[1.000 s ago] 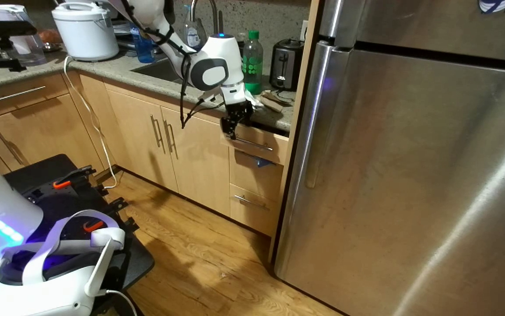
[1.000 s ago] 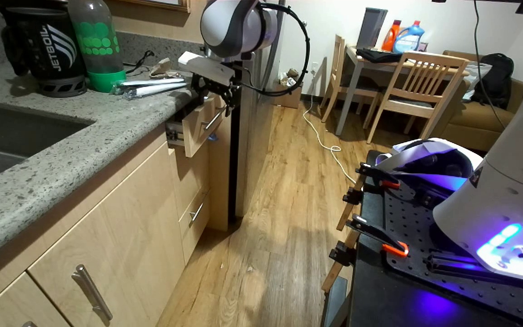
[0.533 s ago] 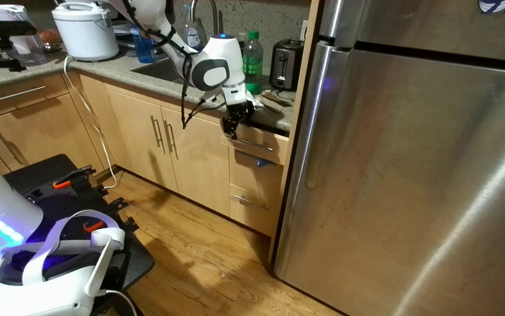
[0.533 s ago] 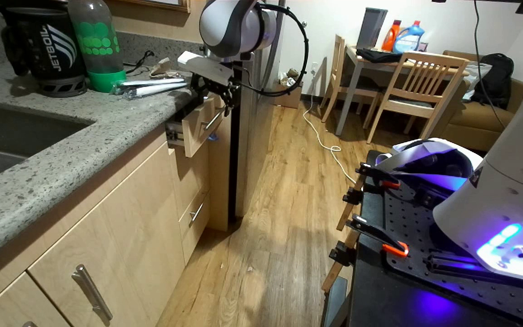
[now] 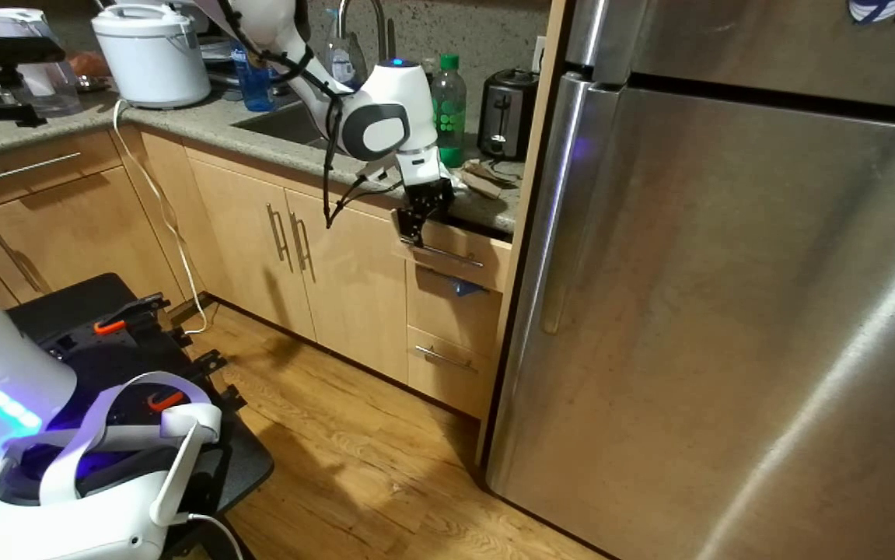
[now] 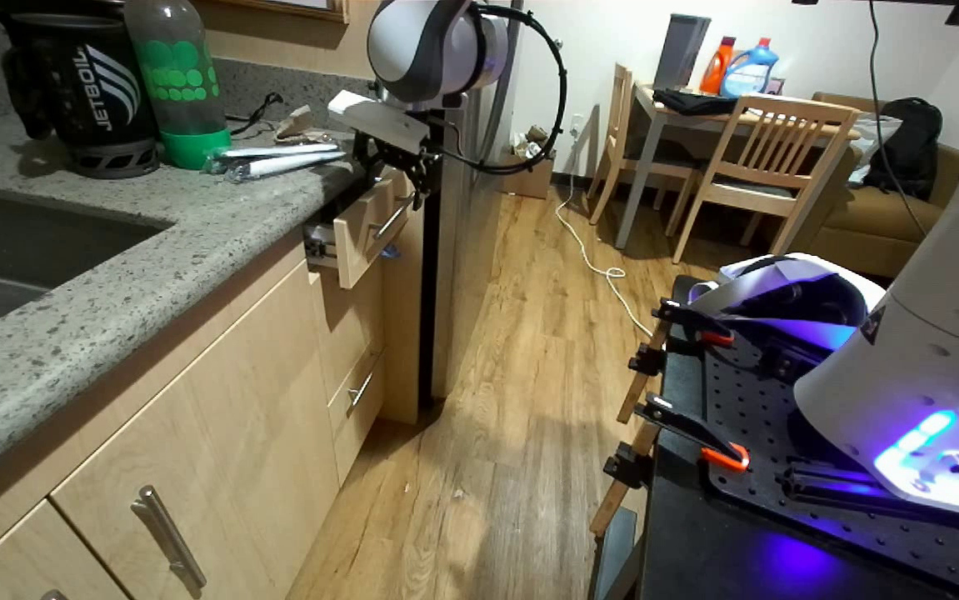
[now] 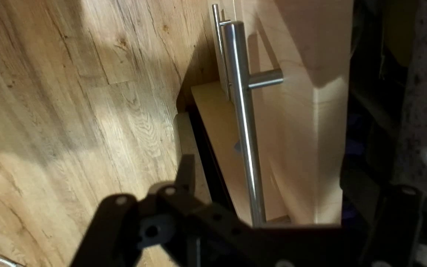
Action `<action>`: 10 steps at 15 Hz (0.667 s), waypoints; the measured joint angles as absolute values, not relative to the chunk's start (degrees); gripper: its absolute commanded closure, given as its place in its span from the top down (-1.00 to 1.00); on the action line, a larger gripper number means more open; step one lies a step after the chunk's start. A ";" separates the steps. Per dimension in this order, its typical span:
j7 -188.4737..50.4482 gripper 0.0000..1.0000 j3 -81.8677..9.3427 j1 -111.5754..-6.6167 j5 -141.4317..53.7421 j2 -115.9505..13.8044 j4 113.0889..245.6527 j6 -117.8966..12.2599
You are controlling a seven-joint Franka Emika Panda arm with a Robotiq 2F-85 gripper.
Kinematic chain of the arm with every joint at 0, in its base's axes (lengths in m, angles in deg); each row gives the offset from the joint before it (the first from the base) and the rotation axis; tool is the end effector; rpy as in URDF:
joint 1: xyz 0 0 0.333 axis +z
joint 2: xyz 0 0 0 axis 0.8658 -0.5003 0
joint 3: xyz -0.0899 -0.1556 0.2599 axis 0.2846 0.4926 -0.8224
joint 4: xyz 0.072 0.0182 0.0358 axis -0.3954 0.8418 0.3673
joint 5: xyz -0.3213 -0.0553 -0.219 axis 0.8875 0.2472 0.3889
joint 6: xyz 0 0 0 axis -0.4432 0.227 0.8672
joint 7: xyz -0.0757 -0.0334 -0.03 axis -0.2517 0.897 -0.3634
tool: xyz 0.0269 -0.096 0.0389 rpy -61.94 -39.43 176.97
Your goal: Open the first top drawer
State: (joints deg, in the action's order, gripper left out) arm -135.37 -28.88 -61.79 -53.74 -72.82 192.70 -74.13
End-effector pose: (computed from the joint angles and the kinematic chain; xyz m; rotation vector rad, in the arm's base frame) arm 0.6463 -0.1454 0.1898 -2.2209 2.1080 -0.3434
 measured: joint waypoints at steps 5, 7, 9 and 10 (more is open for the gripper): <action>-135.37 1.00 -28.83 -61.91 -53.74 -72.92 192.04 -74.13; -135.37 1.00 -28.84 -61.91 -53.74 -72.96 191.63 -74.13; -135.36 1.00 -28.89 -61.91 -53.74 -73.07 191.20 -74.13; -135.36 1.00 -28.94 -61.90 -53.74 -73.20 190.95 -74.13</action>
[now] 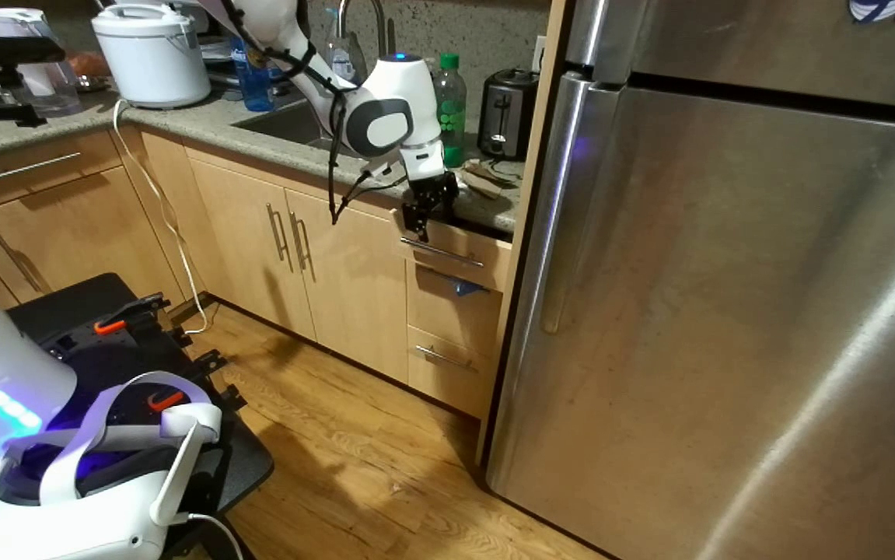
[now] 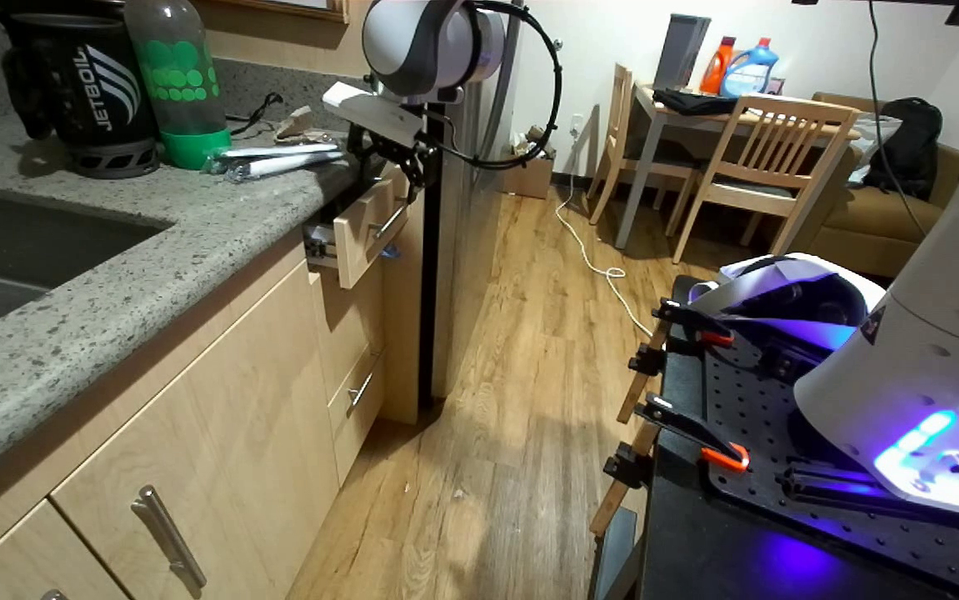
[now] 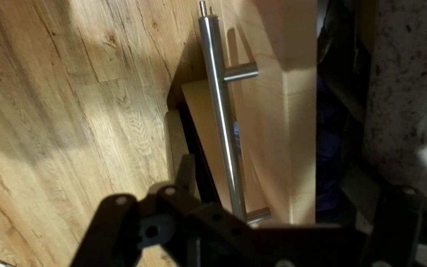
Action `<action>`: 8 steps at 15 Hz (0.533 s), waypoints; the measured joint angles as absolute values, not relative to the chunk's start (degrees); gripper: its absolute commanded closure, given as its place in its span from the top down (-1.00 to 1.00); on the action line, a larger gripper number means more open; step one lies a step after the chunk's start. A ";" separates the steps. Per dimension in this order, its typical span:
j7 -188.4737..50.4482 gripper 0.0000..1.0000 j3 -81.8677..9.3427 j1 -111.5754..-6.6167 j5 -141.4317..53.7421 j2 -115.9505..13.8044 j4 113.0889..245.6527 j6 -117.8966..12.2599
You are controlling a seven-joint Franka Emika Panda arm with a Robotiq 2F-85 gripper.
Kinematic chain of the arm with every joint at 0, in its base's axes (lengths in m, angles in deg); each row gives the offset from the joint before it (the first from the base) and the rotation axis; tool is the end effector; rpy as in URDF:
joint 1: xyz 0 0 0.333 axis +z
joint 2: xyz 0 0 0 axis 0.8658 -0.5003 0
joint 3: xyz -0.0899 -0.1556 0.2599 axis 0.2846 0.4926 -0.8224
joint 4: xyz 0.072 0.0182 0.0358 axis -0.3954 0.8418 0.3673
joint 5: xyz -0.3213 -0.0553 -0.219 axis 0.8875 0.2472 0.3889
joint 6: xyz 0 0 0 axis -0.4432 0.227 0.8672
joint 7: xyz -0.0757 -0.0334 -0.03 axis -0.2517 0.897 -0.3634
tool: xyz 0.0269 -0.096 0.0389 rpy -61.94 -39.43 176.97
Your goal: Open the first top drawer
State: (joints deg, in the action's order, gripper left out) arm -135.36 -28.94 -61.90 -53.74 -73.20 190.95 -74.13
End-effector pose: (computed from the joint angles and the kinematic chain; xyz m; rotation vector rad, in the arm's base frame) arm 0.6557 -0.1465 0.1977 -2.2113 2.0946 -0.3726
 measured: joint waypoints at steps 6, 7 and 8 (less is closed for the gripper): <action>-135.32 1.00 -29.12 -61.94 -53.77 -73.73 190.15 -73.53; -135.32 1.00 -29.13 -61.96 -53.77 -73.75 190.02 -73.25; -135.32 1.00 -29.13 -61.99 -53.78 -73.78 189.86 -72.91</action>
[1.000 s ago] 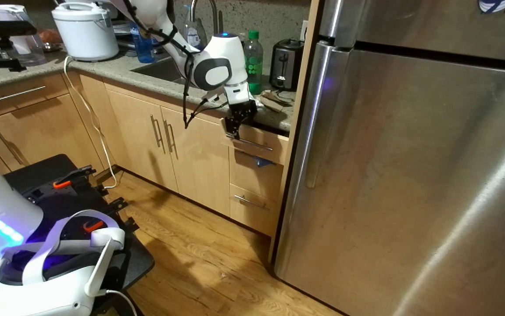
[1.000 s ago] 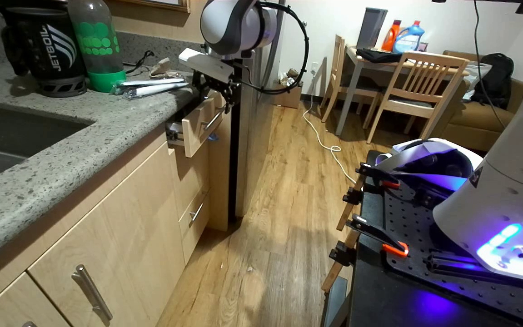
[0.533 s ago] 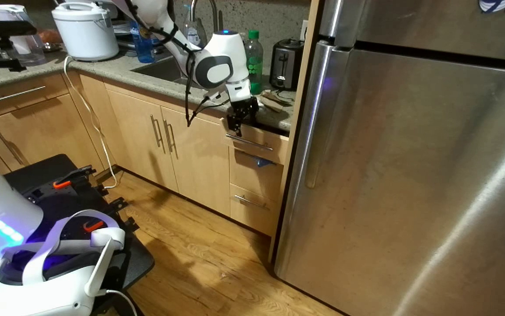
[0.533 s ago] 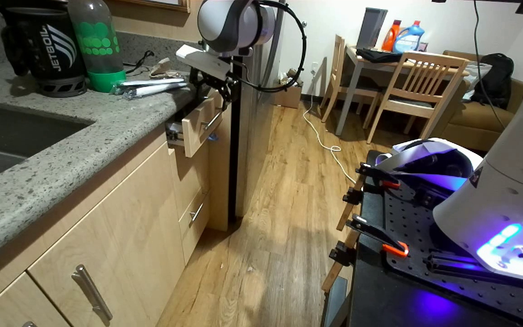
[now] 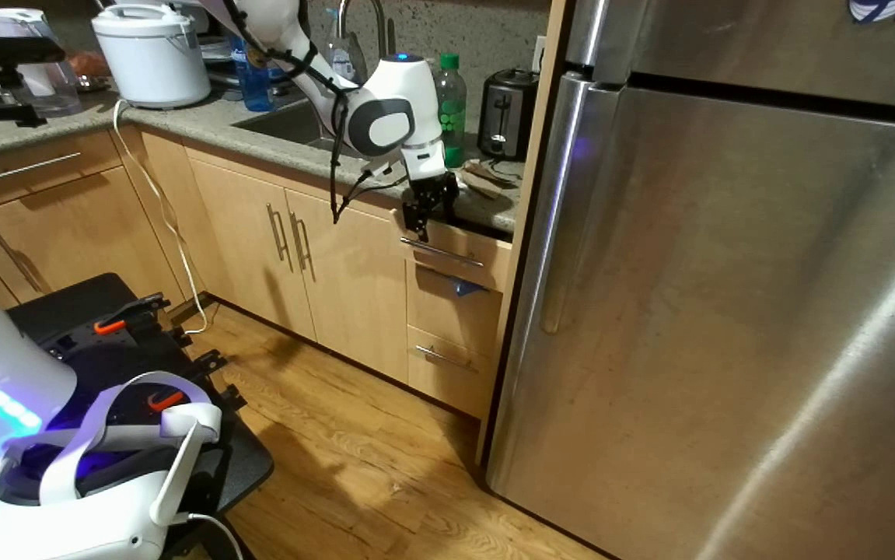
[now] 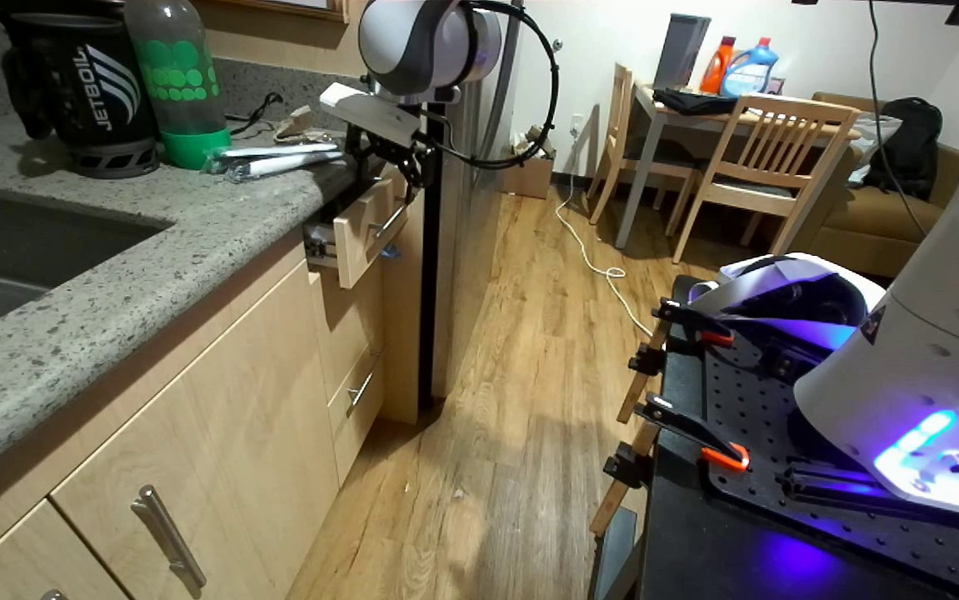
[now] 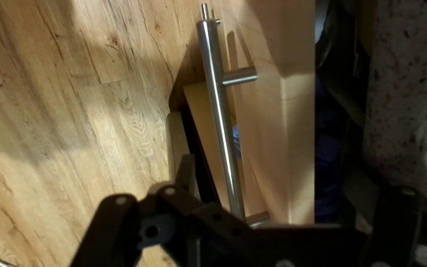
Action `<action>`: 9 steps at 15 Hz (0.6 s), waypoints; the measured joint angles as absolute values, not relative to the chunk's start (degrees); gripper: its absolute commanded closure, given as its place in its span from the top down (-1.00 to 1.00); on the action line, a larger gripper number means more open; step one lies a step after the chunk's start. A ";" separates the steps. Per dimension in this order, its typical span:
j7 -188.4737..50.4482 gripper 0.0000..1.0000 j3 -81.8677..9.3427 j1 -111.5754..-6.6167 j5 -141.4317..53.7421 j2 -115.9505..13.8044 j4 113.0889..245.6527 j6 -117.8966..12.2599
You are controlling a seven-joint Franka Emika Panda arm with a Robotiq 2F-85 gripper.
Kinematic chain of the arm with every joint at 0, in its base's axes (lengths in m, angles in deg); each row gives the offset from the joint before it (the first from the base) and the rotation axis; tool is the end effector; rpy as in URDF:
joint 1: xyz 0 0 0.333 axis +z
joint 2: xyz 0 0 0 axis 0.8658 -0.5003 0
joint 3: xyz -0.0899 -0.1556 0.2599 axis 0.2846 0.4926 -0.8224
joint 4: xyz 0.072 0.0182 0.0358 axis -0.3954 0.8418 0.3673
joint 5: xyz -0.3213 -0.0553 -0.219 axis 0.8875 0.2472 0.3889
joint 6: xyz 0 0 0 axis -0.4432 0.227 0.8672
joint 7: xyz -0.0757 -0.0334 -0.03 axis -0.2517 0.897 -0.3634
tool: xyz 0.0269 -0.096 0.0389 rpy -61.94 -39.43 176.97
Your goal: Open the first top drawer
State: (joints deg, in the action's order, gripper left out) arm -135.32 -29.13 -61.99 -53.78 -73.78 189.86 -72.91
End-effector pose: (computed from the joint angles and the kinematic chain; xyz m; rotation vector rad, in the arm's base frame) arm 0.6591 -0.1453 0.1962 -2.2186 2.0961 -0.3544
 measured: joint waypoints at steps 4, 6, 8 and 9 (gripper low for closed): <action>-135.32 1.00 -29.13 -62.11 -53.78 -73.93 189.48 -71.86; -135.32 1.00 -29.13 -62.26 -53.78 -74.21 189.49 -71.68; -135.32 1.00 -29.13 -62.34 -53.78 -74.60 189.50 -71.66; -135.32 1.00 -29.13 -62.36 -53.78 -74.74 189.51 -71.66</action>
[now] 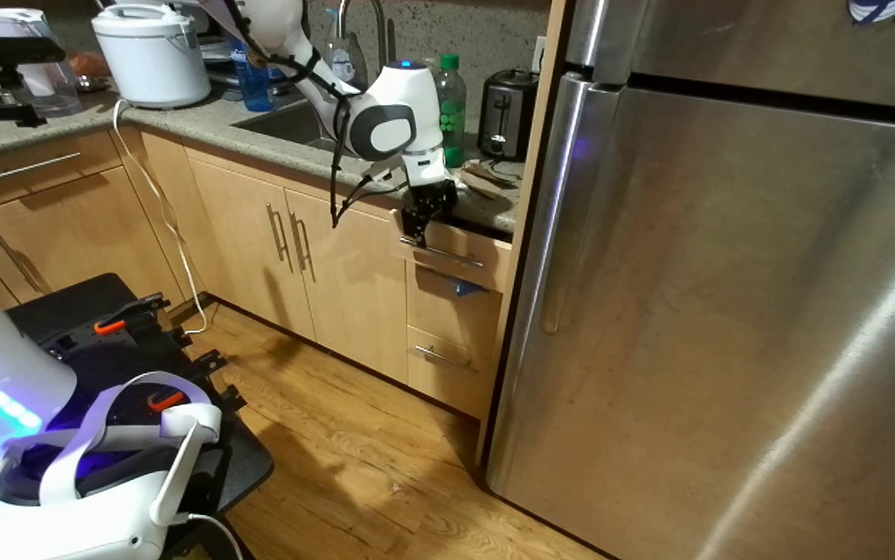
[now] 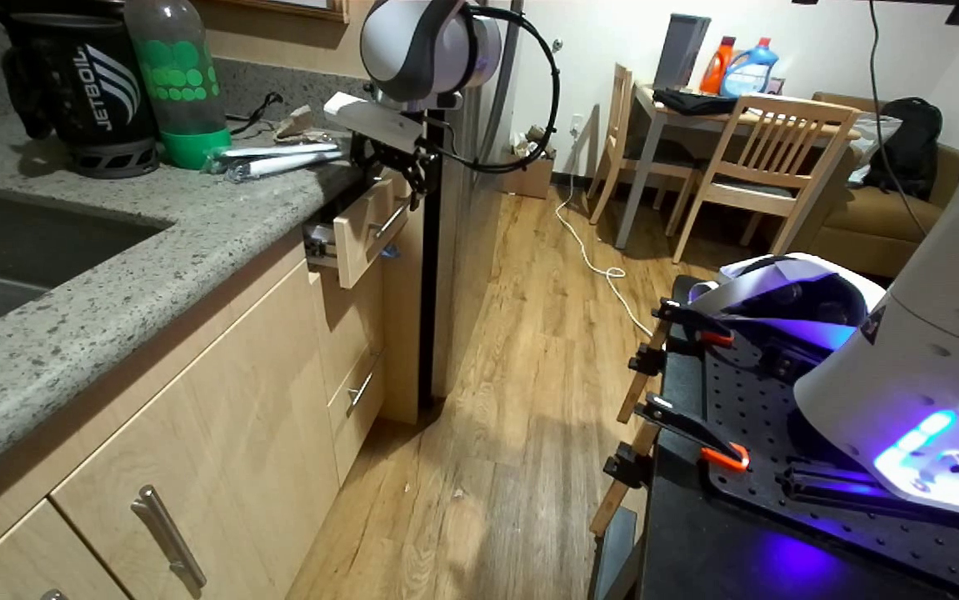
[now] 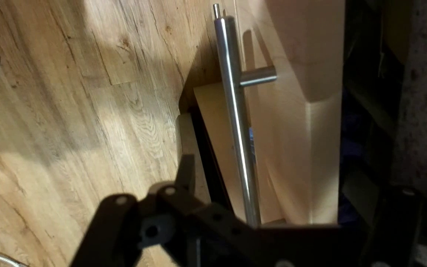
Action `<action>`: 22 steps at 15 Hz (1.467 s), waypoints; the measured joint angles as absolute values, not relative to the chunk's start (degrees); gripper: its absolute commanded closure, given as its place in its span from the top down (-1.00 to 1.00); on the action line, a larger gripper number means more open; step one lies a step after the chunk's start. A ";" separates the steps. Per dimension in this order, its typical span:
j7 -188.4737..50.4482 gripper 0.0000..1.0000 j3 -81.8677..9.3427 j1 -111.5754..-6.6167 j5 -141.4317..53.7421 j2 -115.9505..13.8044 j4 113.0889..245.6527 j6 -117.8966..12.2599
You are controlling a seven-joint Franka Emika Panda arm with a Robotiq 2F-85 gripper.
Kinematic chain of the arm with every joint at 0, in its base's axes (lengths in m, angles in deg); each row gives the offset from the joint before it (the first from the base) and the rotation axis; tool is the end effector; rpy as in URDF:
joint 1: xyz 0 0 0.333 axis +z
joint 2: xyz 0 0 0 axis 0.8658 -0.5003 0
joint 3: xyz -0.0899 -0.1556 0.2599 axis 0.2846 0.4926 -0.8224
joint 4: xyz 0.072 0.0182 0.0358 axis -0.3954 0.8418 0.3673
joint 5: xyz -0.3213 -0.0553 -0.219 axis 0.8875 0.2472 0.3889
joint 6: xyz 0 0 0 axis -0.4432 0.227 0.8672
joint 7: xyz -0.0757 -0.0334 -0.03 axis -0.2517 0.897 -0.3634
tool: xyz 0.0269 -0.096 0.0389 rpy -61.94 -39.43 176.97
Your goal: Open the first top drawer
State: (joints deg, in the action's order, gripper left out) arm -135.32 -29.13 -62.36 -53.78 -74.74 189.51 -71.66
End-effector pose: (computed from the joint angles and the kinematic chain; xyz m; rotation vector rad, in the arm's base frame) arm 0.6561 -0.1492 0.1852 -2.2292 2.1180 -0.3155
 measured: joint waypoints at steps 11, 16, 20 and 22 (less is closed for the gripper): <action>-135.30 -0.46 -29.26 -62.62 -54.86 -74.84 189.45 -71.67; -134.14 -0.84 -29.23 -62.99 -54.91 -74.73 189.55 -71.45; -133.22 -0.84 -29.22 -63.04 -54.98 -74.60 189.64 -71.10; -132.39 -0.84 -29.25 -63.29 -55.00 -74.27 189.70 -69.73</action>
State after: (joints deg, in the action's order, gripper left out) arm -132.39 -29.25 -63.29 -55.00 -74.27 189.70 -69.73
